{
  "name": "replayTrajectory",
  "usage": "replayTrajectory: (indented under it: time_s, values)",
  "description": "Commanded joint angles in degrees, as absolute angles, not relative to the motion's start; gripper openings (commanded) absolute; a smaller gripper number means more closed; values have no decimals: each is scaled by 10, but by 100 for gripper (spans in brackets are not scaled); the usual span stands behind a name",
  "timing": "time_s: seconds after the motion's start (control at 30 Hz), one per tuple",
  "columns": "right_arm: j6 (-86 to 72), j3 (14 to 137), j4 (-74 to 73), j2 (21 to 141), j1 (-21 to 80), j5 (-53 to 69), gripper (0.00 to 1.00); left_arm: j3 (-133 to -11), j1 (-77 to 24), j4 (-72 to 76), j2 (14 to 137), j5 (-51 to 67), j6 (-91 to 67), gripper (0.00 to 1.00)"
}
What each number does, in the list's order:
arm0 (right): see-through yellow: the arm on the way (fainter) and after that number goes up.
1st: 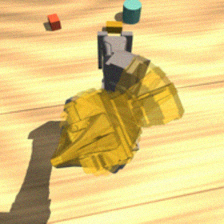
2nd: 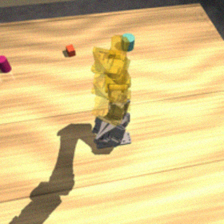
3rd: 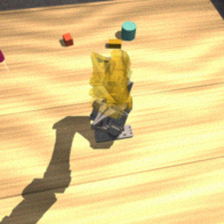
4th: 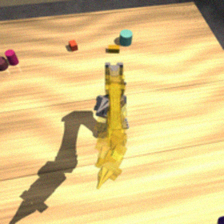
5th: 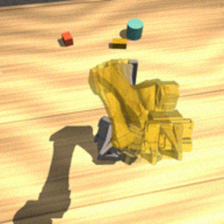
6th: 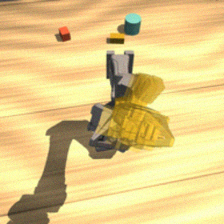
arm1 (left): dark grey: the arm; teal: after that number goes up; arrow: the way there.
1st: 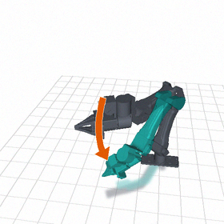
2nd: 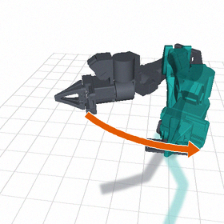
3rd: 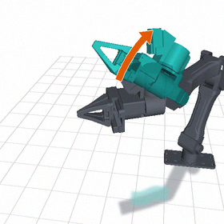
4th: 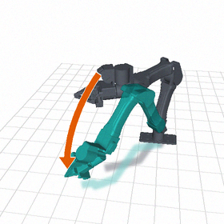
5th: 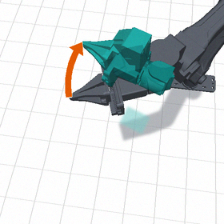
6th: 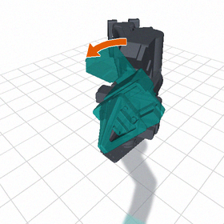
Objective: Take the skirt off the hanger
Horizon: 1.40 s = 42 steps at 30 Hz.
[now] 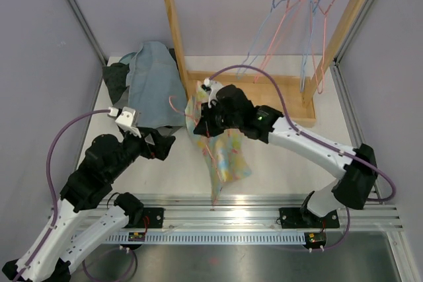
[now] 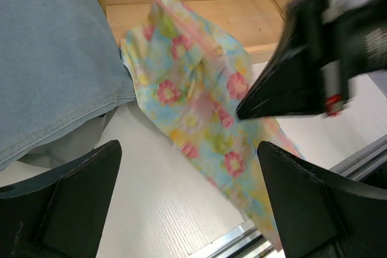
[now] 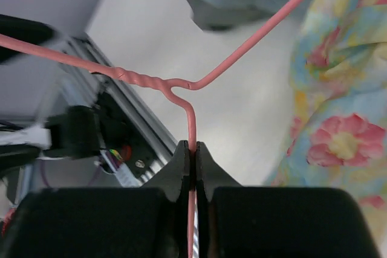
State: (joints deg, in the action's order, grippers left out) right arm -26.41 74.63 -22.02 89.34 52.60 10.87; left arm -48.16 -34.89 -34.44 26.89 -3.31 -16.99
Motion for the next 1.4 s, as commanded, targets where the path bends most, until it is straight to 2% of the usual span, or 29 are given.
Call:
replayTrajectory:
  time_s: [0.0,0.2,0.33,0.57,0.7,0.87,1.1,1.37]
  values:
    - [-267,846,-247,823,532,96,0,-487,-352,-301,277,-16,-177,99]
    - [-276,936,-271,807,531,78,0,-414,-352,-175,236,115,-226,99]
    - [-275,970,-279,816,532,62,0,-337,-352,-62,231,149,-293,99]
    - [-293,1019,-278,824,532,61,0,-270,-352,51,299,98,-337,99]
    - [-298,1024,-279,805,531,55,0,-256,-352,176,371,130,-373,99]
    - [-291,1044,-300,789,532,32,0,-247,-353,241,435,166,-429,99]
    - [-283,1059,-302,778,531,8,0,-105,-353,430,395,116,-572,99]
    - [-278,1078,-302,783,531,7,0,-73,-353,444,351,77,-620,99]
